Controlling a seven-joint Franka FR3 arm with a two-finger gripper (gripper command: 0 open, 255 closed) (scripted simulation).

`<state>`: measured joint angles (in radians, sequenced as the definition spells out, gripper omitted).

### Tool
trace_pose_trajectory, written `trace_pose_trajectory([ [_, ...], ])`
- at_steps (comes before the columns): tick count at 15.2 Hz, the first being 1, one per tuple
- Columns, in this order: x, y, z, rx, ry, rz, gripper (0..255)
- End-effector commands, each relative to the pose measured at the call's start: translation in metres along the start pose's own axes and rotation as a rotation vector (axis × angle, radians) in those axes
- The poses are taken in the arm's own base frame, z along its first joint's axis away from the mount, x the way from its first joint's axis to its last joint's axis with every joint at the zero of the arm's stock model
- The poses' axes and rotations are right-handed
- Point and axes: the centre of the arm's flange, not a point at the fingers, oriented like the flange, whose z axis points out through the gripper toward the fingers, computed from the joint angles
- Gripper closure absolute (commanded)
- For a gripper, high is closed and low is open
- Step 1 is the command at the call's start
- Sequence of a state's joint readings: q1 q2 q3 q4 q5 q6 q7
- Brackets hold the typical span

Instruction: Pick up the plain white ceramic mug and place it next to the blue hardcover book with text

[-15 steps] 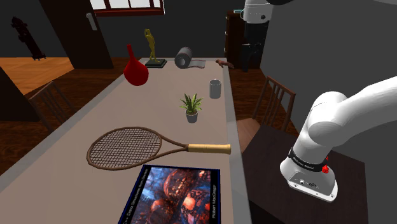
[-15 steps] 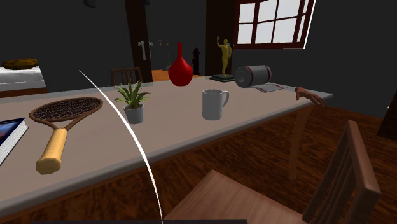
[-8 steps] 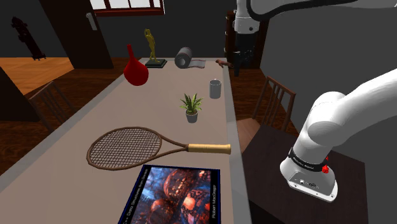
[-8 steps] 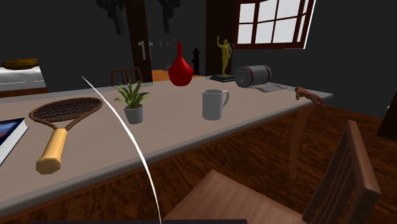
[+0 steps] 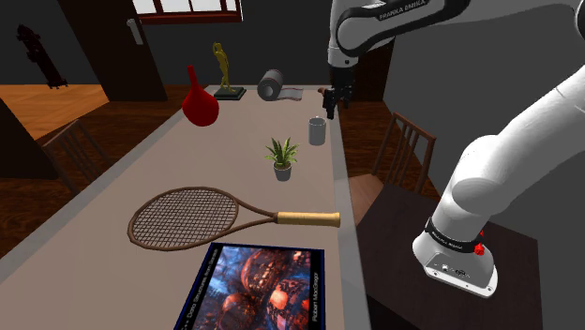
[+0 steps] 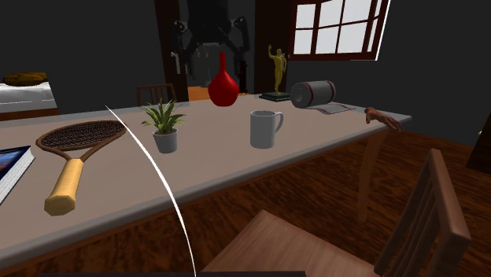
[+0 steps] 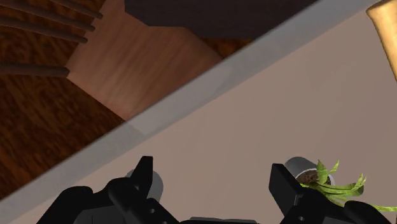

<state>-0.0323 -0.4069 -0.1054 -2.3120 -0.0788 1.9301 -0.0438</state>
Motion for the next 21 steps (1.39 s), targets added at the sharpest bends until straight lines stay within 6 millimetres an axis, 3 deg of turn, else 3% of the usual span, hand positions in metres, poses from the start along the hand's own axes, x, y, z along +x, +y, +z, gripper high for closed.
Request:
trace_pose_trajectory([
  [1,0.020,0.005,0.014,0.000,0.008,0.004,0],
  [15,0.153,0.069,0.117,0.003,0.051,0.032,0],
  [21,0.158,0.071,0.147,0.003,0.052,0.033,0],
])
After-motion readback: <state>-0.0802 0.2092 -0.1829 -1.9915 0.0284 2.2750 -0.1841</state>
